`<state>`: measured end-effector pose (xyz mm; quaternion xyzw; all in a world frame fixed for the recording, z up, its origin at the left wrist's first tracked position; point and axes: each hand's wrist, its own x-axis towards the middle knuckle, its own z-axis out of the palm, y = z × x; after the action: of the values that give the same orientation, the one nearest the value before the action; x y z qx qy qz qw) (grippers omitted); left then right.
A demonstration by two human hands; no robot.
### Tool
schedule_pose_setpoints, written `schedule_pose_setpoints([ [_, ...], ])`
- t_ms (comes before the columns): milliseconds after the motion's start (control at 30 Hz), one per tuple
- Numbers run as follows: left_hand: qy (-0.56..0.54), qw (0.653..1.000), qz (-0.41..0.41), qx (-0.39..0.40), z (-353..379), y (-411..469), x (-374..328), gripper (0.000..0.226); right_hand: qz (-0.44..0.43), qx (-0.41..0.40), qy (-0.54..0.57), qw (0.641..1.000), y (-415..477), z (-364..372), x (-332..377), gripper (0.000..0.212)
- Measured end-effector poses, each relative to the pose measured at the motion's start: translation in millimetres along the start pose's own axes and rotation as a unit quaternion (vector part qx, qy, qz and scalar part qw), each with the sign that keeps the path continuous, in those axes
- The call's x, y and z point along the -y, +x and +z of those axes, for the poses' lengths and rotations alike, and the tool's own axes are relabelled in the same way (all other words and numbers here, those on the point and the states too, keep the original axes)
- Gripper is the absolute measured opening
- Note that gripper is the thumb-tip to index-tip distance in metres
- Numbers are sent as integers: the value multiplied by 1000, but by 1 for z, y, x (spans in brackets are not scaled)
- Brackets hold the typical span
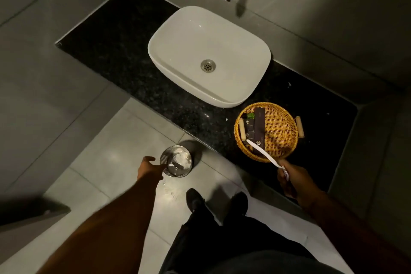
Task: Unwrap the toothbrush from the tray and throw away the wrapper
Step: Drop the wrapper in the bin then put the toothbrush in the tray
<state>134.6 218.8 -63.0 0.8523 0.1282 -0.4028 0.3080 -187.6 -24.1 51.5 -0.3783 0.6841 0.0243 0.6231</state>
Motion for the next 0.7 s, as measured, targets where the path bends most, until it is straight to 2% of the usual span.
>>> schedule_pose_setpoints([
  [167, 13, 1000, 0, -16, -6, -7, 8, 52, -29, 15, 7, 999, -4, 9, 2, 55],
  [367, -6, 995, 81, -60, -16, -27, -13, 41, -67, 25, 17, 997, -13, 16, 19, 48],
  [467, -33, 984, 153, -87, -14, -39, -37, 35, -89, 22, 43, 995, -16, 20, 28, 34],
  [600, -41, 947, 292, -126, 1, -66, -80, 25, -51, 4, 65, 997, -18, 27, 42, 43],
  [700, -17, 905, 406, -124, 23, -92, -114, 21, -70, -31, 78, 994, -17, 29, 47, 43],
])
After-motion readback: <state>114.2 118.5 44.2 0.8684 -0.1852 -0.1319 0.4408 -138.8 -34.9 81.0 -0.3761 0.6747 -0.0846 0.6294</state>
